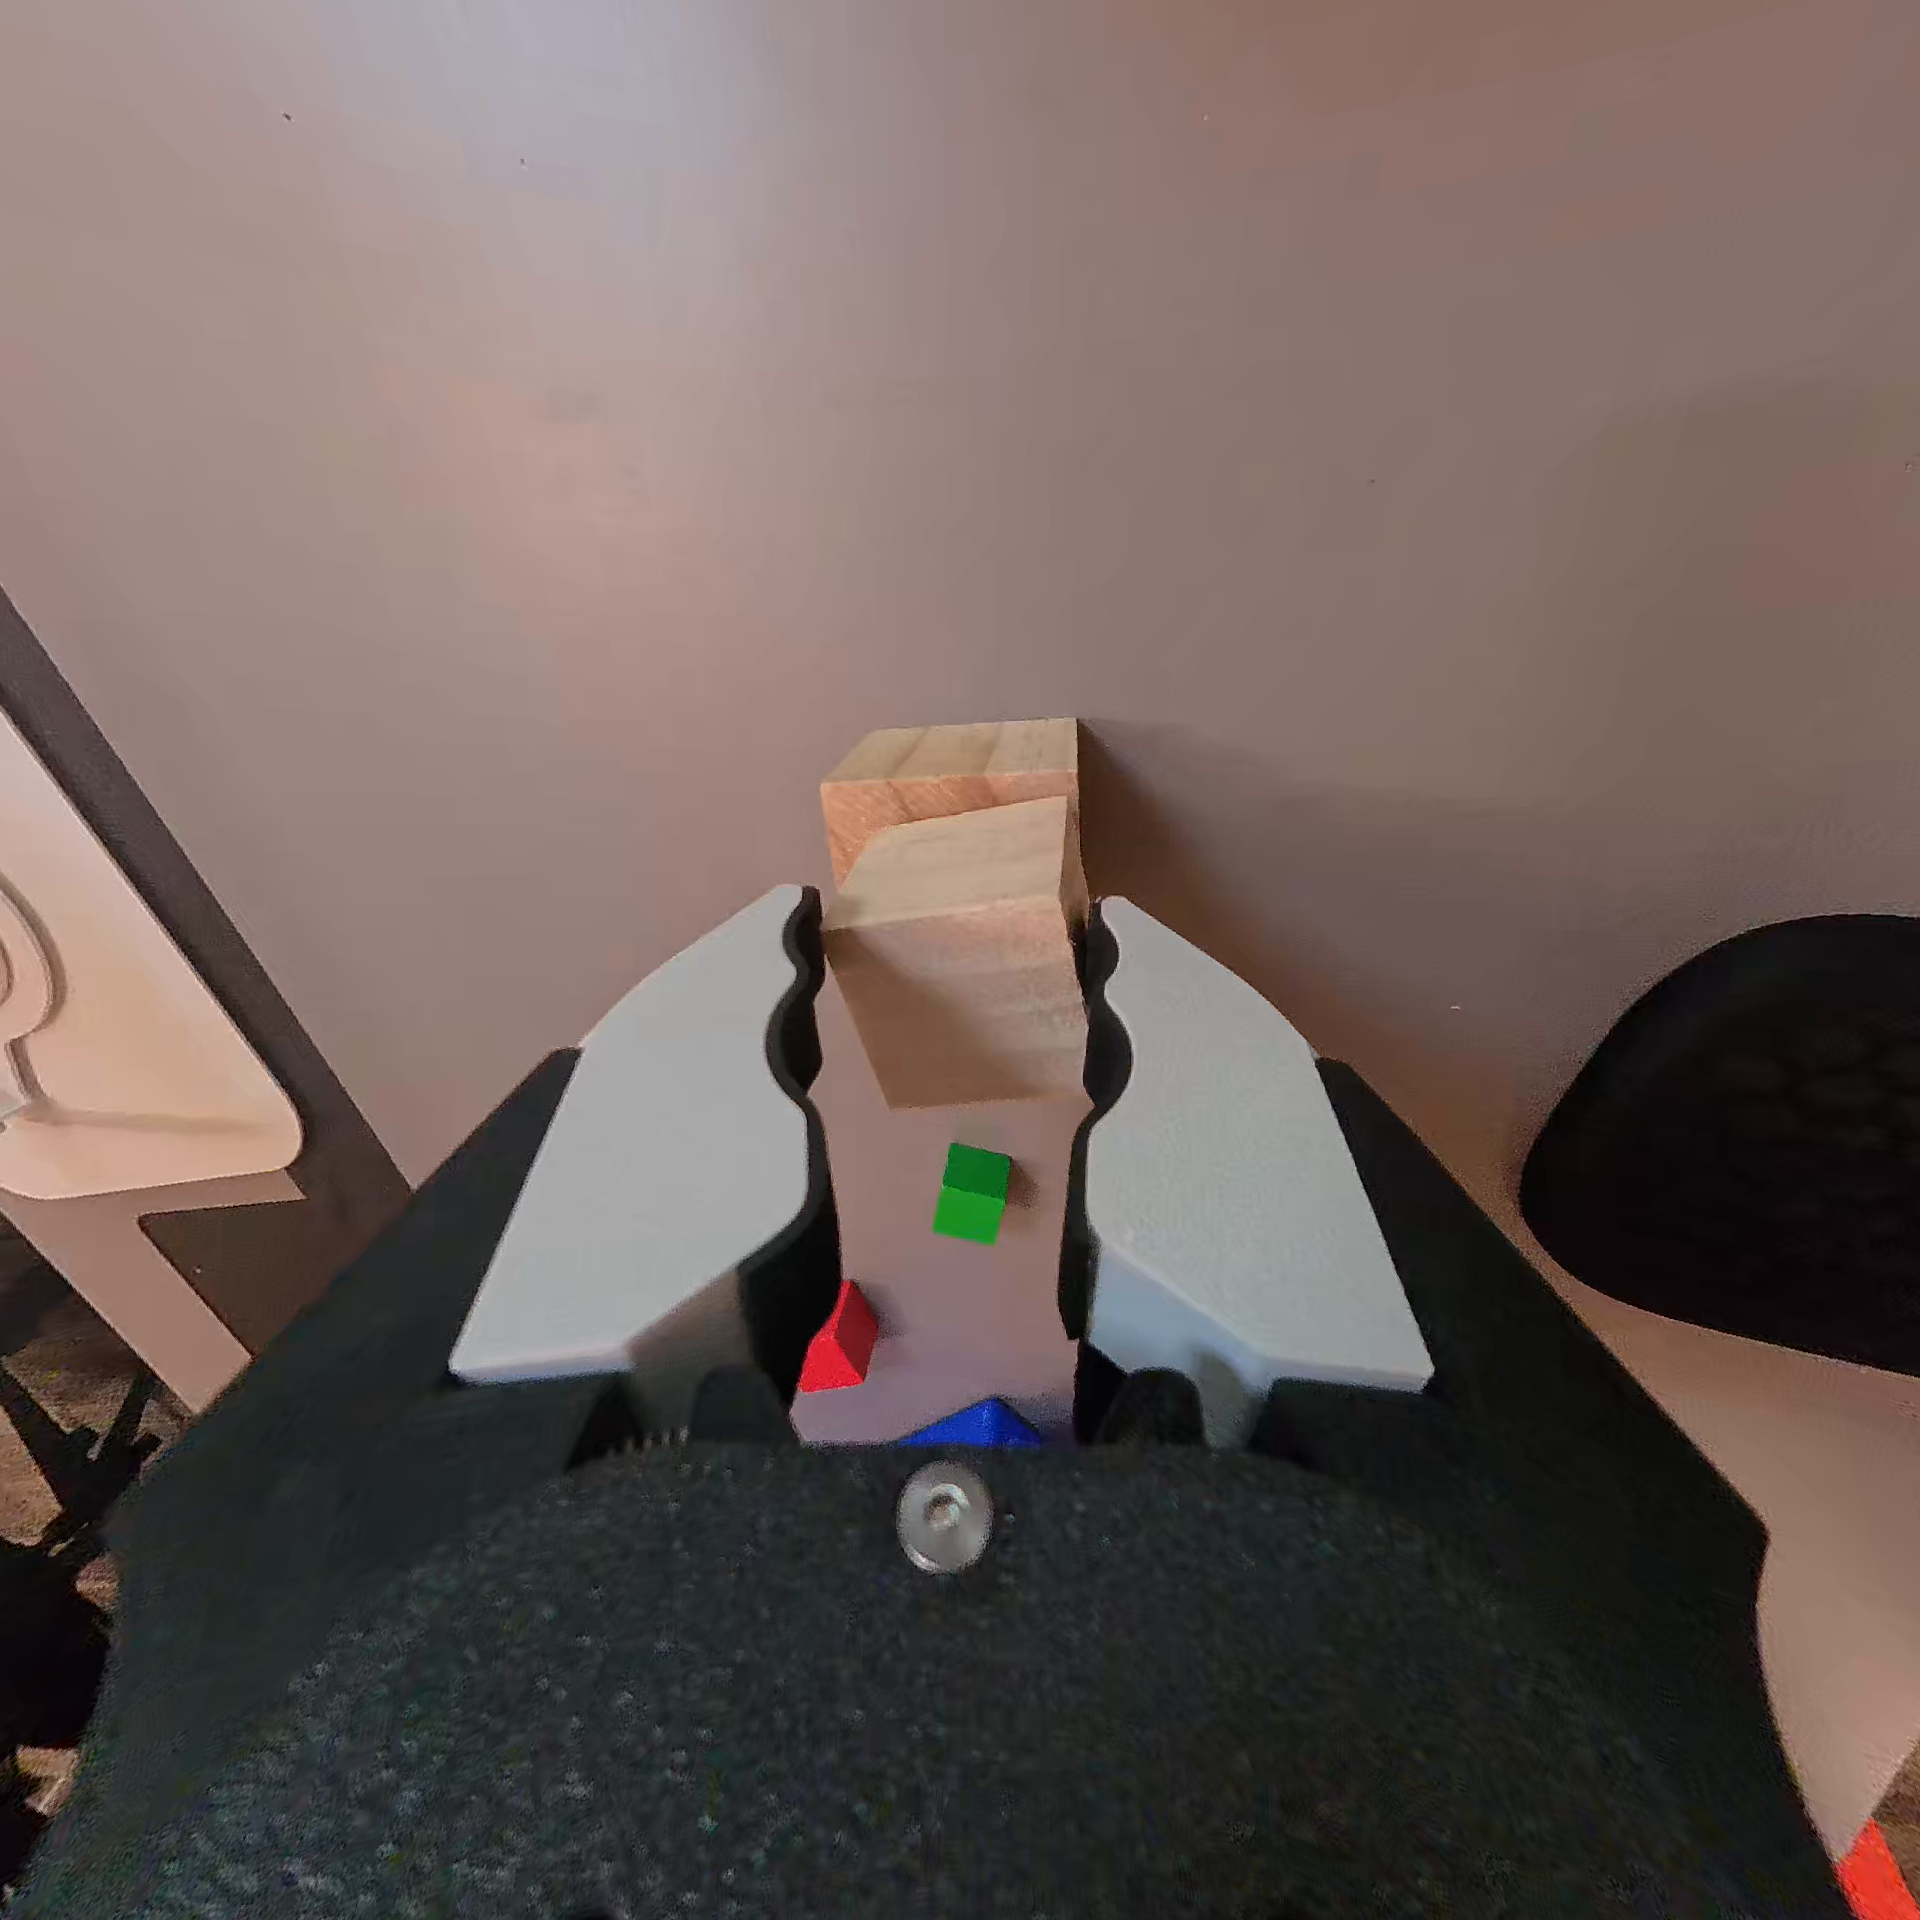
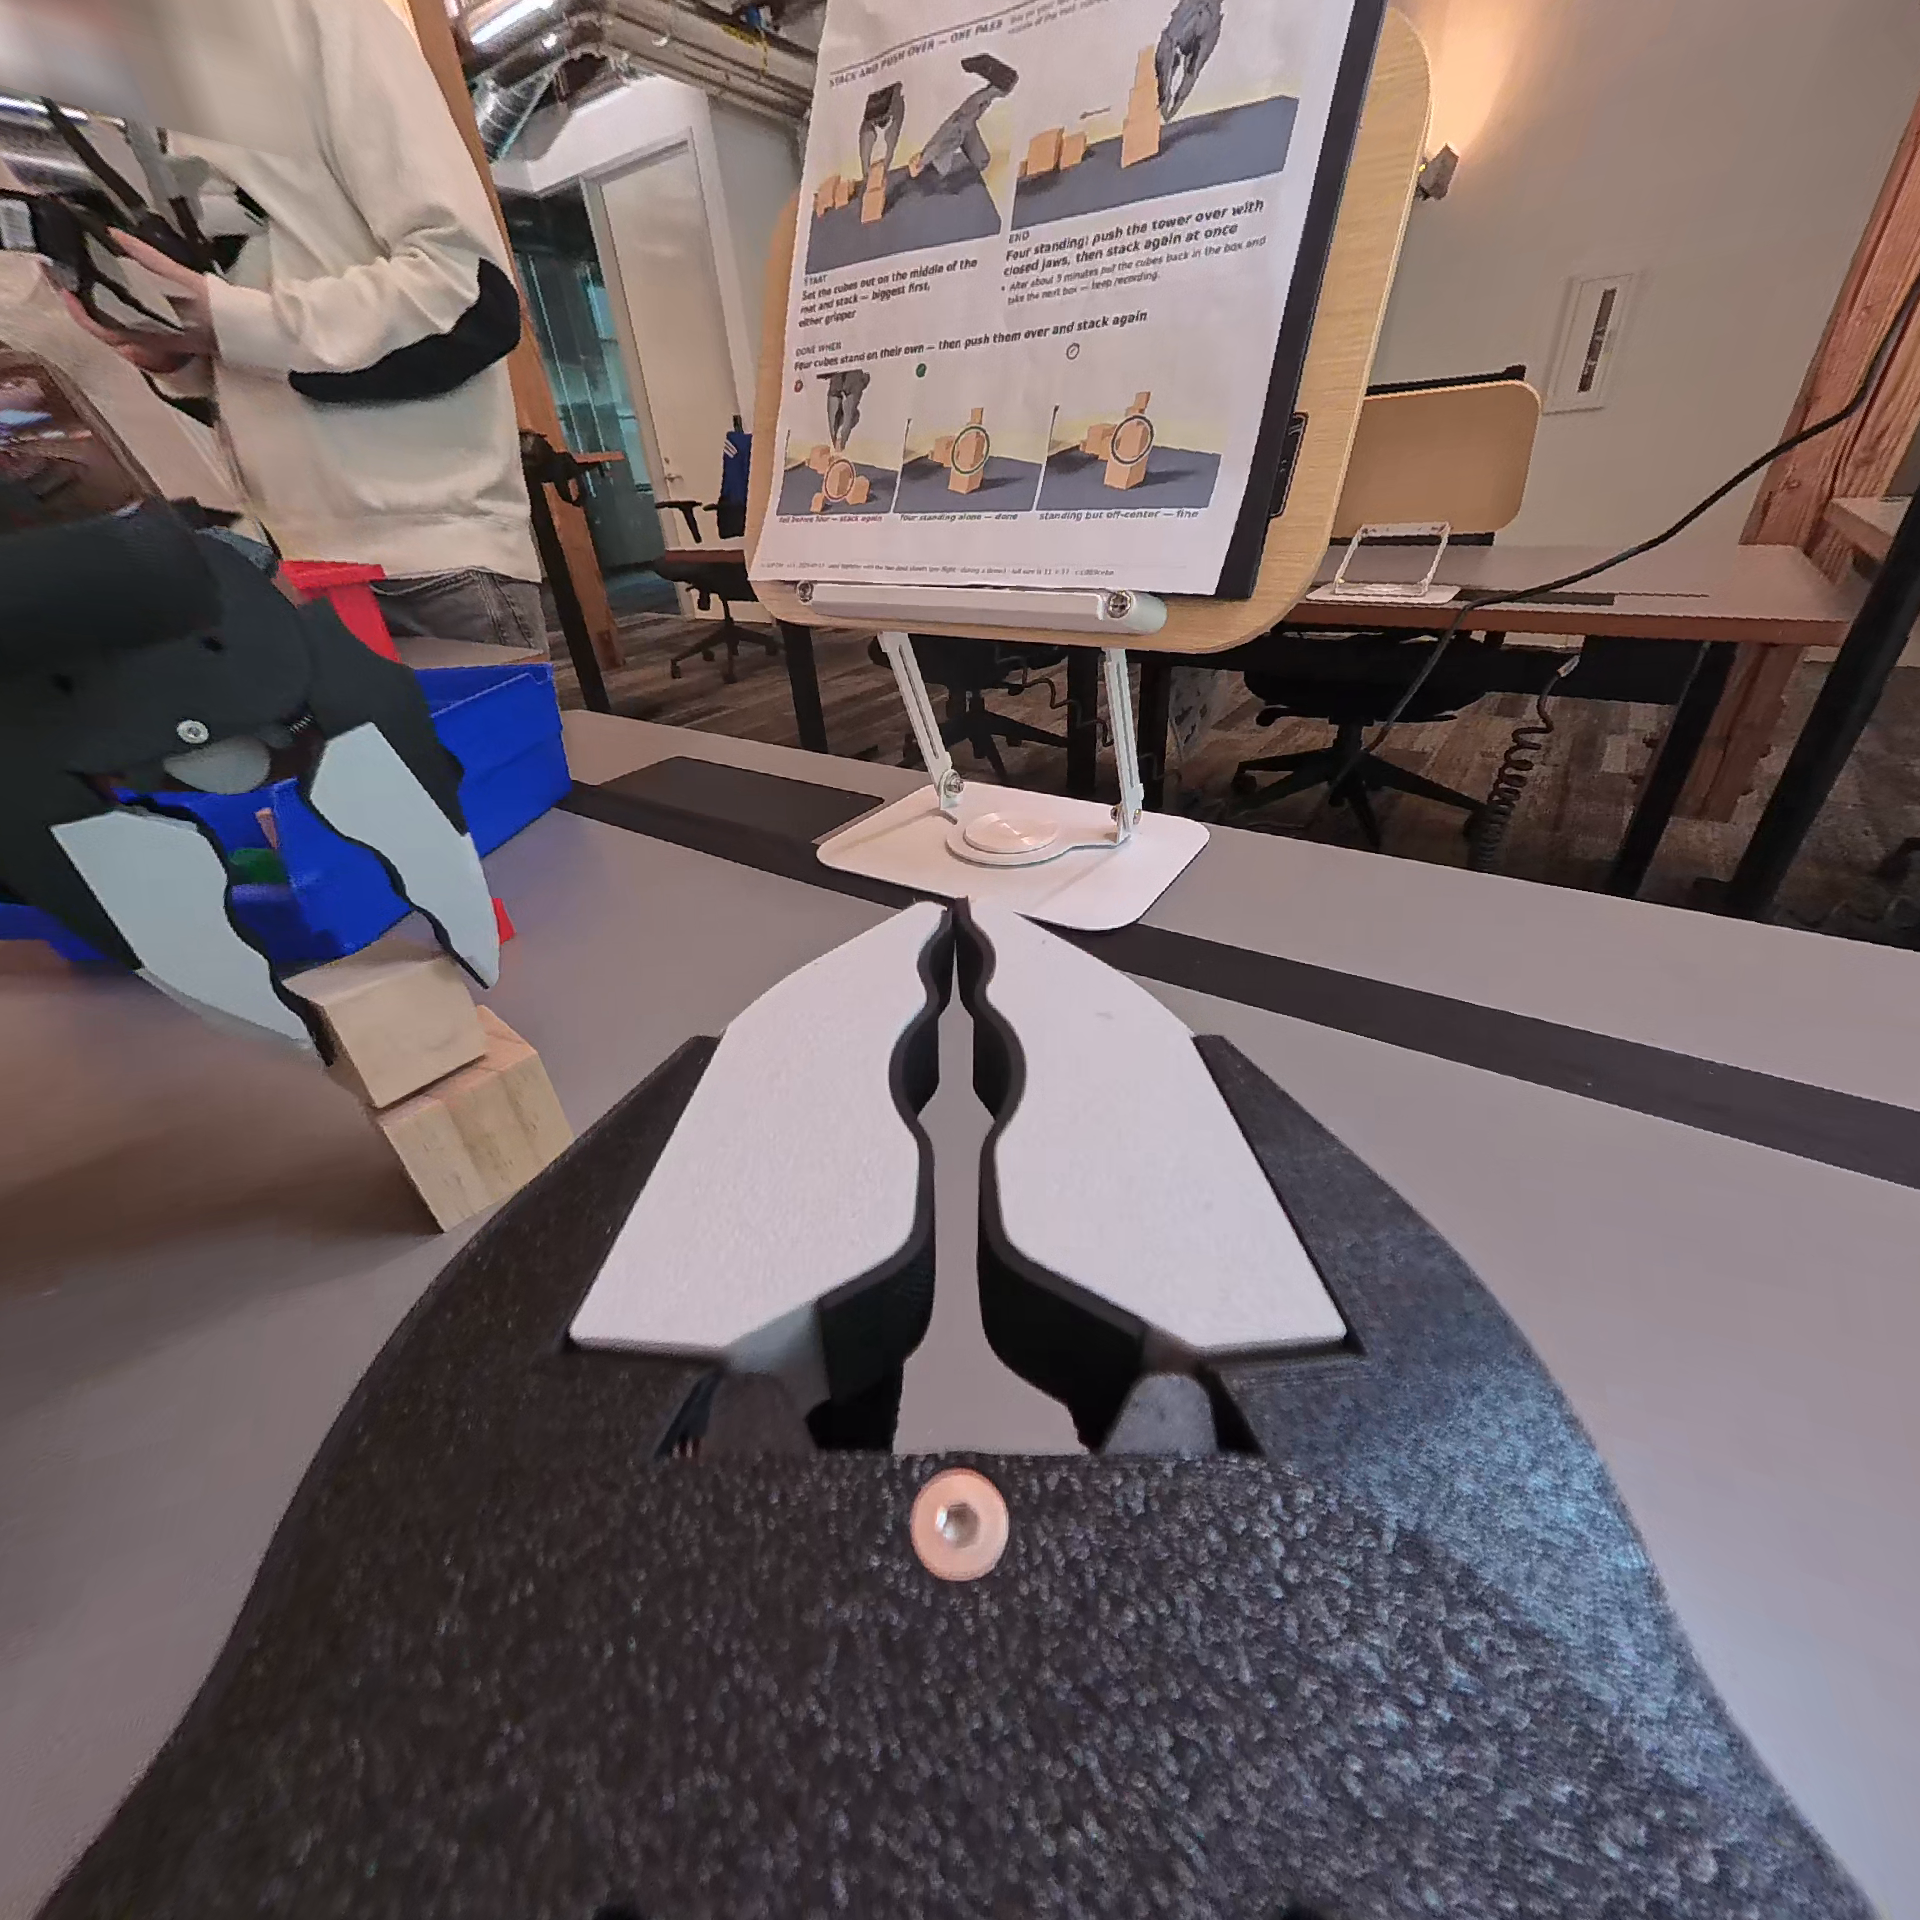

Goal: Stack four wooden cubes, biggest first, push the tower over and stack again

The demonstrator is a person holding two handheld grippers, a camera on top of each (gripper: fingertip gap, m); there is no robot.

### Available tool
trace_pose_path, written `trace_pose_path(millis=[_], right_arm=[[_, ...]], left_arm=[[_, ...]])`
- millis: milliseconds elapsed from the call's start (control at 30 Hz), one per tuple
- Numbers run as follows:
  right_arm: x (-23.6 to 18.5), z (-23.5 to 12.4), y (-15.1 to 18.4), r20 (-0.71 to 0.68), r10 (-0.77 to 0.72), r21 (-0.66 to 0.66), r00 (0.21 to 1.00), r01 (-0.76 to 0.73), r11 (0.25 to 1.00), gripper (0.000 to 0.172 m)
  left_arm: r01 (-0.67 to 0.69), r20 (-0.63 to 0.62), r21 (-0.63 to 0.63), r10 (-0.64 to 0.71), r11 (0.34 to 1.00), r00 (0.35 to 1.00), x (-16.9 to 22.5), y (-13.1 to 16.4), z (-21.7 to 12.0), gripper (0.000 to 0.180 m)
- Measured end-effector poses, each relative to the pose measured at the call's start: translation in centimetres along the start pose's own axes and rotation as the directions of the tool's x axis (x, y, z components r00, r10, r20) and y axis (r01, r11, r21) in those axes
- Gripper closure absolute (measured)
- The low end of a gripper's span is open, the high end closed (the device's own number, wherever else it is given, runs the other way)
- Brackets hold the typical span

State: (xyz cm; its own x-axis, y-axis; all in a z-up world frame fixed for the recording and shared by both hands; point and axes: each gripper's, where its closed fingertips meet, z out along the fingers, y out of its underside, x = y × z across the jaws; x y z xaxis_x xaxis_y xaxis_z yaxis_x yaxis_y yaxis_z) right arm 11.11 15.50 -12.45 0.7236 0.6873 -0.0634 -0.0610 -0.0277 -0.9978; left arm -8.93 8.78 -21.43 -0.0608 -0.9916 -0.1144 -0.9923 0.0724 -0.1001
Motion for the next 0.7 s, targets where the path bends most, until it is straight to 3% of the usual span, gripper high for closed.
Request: trace_pose_path(millis=[333, 467, 700], right_arm=[[-0.2, 0.2, 0.4, 0.008, -0.007, -0.015, 1.0, 0.007, 1.0, 0.171], [-0.2, 0.1, 0.3, 0.009, -0.005, -0.011, 1.0, 0.005, 1.0, 0.171], [-0.2, 0.2, 0.3, 0.01, -0.005, -0.013, 1.0, 0.005, 1.0, 0.171]], left_arm=[[-0.102, 0.055, -0.037, 0.104, 0.994, 0.993, -0.6, -0.2, 0.3, 0.132], [-0.059, 0.093, -0.023, 0.061, 0.998, 0.994, -0.8, -0.3, -0.4, 0.116], [0.113, 0.055, 0.204, -0.127, 0.972, 0.99, 0.2, 0.0, -1.2, 0.113]])
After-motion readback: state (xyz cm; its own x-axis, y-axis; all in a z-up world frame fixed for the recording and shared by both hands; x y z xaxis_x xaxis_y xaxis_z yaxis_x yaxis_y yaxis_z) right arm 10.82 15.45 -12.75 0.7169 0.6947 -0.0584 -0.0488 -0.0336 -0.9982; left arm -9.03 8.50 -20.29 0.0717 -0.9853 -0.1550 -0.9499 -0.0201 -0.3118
